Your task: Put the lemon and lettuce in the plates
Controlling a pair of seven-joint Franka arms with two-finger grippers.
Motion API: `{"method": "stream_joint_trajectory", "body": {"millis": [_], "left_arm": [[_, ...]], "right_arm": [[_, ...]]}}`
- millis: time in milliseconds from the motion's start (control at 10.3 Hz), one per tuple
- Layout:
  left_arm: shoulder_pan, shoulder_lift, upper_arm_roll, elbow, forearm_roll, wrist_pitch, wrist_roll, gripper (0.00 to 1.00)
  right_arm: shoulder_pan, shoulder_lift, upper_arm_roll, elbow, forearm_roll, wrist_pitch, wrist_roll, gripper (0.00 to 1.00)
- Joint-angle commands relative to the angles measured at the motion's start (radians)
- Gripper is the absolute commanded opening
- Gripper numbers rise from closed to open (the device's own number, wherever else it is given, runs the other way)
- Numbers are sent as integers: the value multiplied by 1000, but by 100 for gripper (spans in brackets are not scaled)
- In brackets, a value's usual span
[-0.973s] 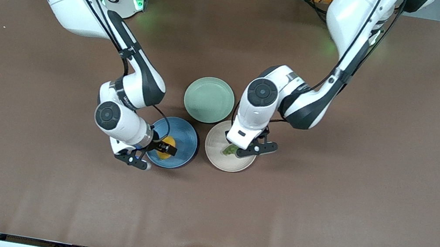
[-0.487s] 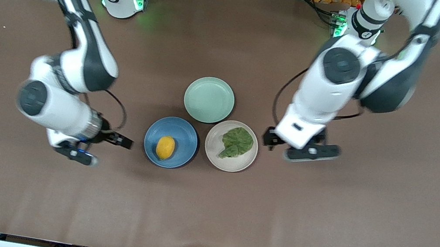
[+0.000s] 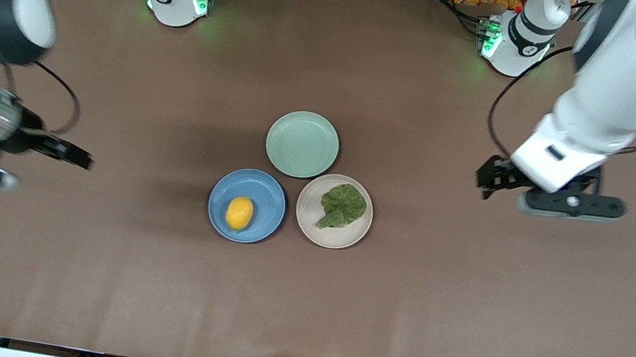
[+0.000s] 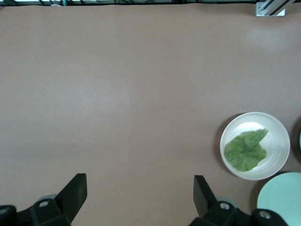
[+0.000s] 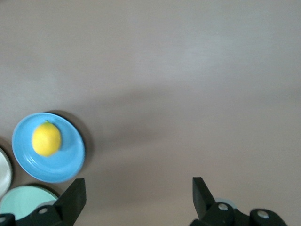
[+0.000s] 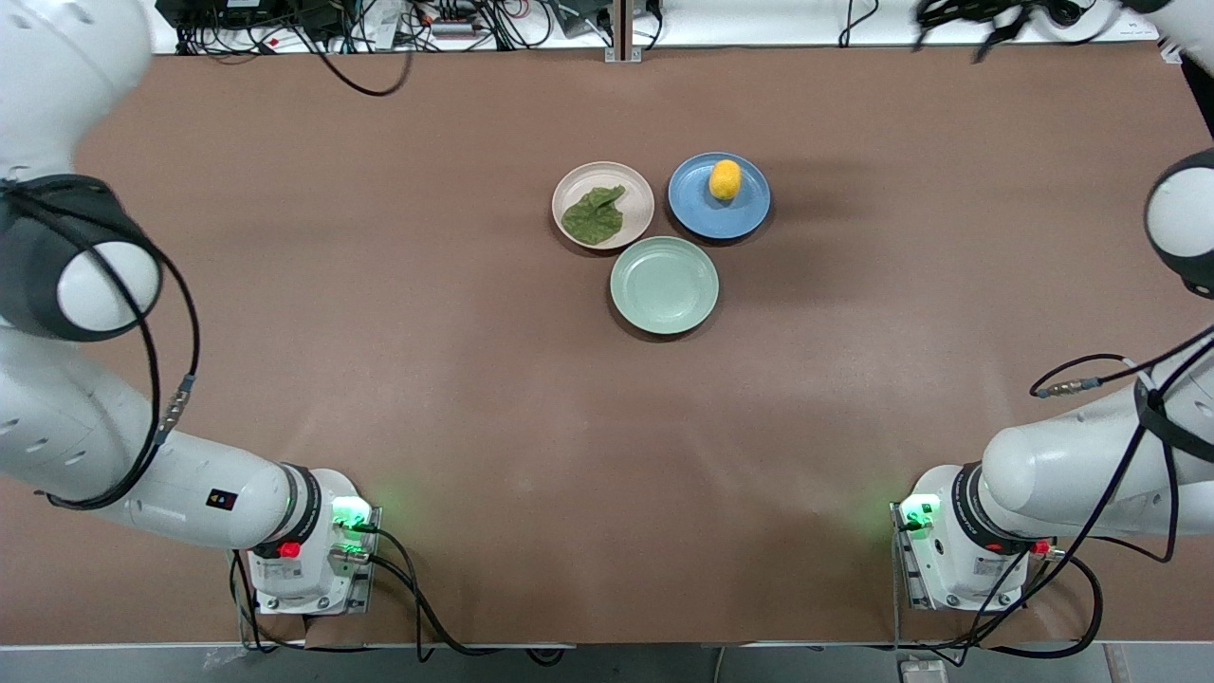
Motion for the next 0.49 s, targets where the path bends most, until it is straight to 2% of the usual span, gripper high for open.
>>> {"method": "stream_joint_trajectory", "body": {"millis": [0, 292, 389], "left_arm": [[79, -75, -10, -34, -64, -51, 117, 100], [96, -125, -4, -35, -65, -126, 154, 100], [118, -144, -4, -37, -66, -137, 174, 100]], "right_arm": [[22, -85, -120, 29, 56, -109, -146, 100], [43, -174, -129, 24, 29, -170, -151, 100], [66, -176, -128, 23, -8, -192, -145, 100]]}}
